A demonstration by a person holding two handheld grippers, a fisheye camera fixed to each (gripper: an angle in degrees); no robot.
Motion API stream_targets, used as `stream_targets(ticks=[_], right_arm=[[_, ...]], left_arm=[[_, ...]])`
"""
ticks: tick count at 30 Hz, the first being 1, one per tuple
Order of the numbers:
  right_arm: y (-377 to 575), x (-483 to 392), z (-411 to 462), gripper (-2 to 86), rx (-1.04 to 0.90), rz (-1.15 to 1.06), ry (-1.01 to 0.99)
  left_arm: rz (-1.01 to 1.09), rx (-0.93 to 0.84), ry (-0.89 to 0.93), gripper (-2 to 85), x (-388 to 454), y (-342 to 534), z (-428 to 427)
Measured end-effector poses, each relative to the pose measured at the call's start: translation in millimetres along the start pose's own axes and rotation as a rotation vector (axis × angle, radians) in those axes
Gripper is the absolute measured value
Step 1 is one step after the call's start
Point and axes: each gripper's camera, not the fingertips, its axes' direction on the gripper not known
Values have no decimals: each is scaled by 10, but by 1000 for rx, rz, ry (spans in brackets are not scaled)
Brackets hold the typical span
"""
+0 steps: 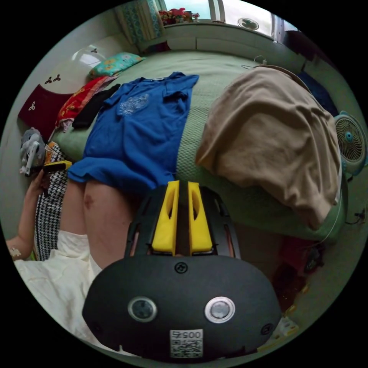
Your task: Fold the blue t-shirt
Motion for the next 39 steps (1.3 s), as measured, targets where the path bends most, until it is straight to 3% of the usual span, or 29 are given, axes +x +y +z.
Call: stream_targets(ticks=[7, 18, 29, 39], right_arm=[[72, -142, 130, 54, 23, -126, -34], [193, -401, 432, 76, -34, -313, -73], [157, -280, 858, 92, -52, -200, -138], [39, -75, 1236, 87, -87, -99, -233]], left_arm=[[126, 9, 68, 169, -20, 246, 234], [172, 5, 134, 118, -228, 450, 421], [166, 30, 195, 204, -688, 768, 455], [159, 46, 260, 175, -1018, 895, 506]])
